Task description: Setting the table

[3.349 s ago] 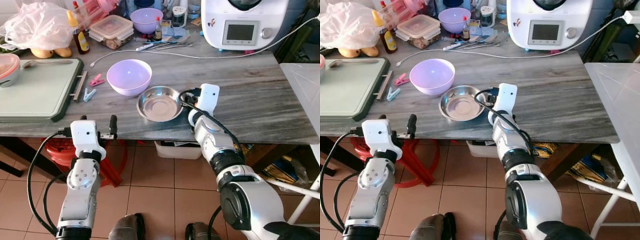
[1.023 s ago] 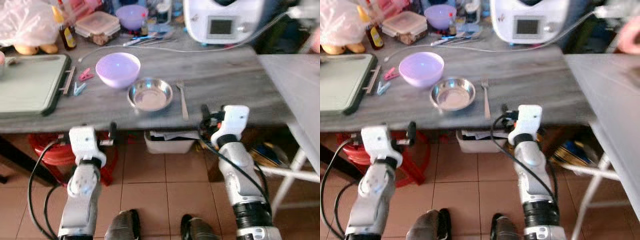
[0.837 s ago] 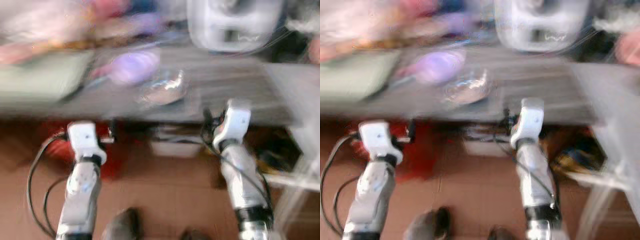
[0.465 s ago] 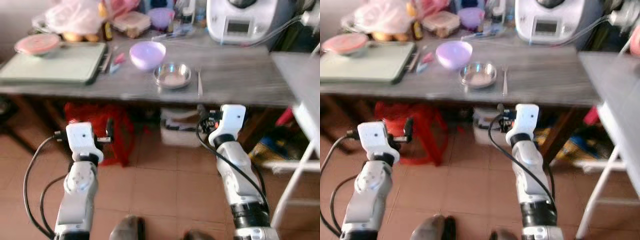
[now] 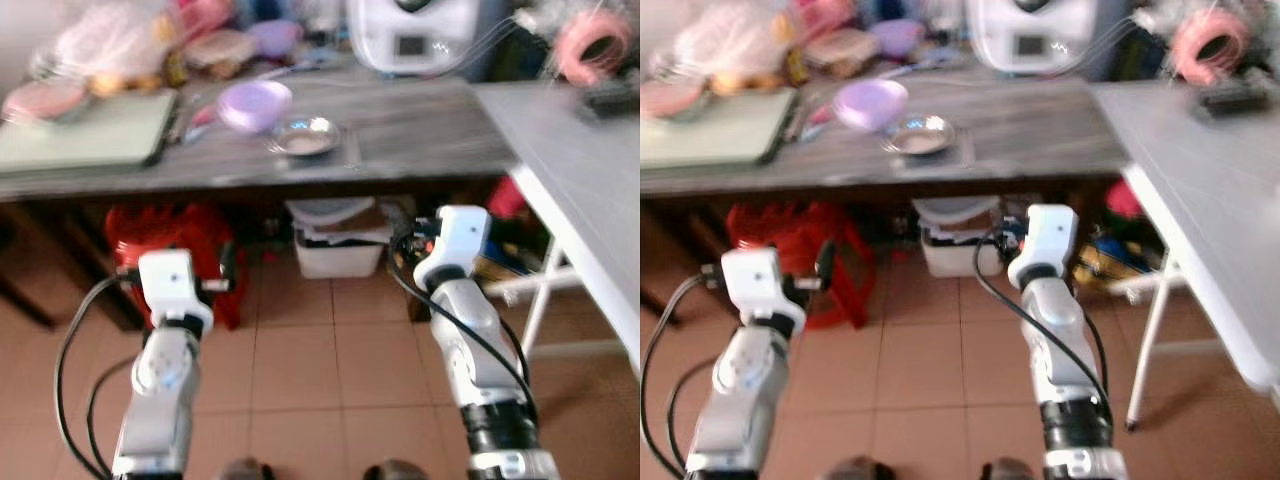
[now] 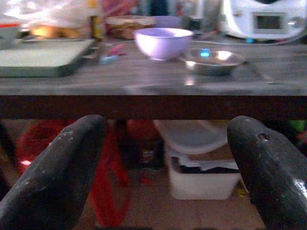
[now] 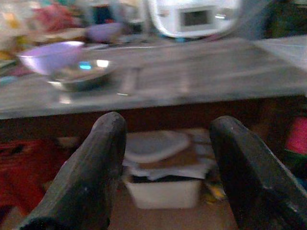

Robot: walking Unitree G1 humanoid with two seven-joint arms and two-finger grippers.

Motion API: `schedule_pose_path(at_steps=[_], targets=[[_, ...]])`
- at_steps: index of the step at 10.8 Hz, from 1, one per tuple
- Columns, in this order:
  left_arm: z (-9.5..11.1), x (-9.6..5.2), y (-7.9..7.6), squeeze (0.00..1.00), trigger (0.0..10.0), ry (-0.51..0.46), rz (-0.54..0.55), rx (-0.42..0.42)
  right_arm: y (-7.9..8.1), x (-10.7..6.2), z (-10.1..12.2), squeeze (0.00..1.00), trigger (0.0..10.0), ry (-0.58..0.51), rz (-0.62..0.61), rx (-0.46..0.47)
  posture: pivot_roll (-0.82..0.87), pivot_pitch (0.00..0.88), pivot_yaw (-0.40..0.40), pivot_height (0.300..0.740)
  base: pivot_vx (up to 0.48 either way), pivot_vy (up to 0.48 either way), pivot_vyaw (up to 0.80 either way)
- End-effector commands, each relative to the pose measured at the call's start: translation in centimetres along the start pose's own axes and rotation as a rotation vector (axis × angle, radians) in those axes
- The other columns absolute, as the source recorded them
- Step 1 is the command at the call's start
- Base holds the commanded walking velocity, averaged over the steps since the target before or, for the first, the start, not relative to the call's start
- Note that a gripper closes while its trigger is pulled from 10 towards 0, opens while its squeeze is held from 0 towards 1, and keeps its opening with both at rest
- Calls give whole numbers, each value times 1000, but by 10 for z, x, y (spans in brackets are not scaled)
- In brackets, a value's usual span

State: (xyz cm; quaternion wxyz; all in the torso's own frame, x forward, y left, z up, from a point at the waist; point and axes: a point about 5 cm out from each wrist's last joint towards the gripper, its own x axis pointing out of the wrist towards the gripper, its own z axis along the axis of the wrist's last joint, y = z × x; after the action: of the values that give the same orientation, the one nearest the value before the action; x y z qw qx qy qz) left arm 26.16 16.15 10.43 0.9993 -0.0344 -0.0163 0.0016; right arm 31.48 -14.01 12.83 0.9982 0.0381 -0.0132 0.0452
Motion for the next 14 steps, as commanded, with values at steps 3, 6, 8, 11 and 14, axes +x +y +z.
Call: schedule_pose_path(at_steps=[3,6,8,11,14], targets=[[3,2,-5,0,10000,-12,-23,-4,-6,-1,-2,0,10000,15,-24,3,1,72,46,740,0,-439,-600],[3,2,-5,0,10000,-12,-23,-4,-6,-1,-2,0,10000,15,-24,3,1,72,46,740,0,-439,-600],[3,2,-5,0,10000,-12,-23,-4,-6,-1,-2,0,10000,15,-24,3,1,72,46,740,0,-439,-600],[4,2,-5,0,10000,-13,-25,-4,-6,0,-1,0,10000,13,-23,-8,1,73,47,740,0,-437,-667],[5,5,-10,0,10000,-21,-49,25,-5,4,5,0,10000,-7,11,-31,-10,70,41,740,439,0,146]])
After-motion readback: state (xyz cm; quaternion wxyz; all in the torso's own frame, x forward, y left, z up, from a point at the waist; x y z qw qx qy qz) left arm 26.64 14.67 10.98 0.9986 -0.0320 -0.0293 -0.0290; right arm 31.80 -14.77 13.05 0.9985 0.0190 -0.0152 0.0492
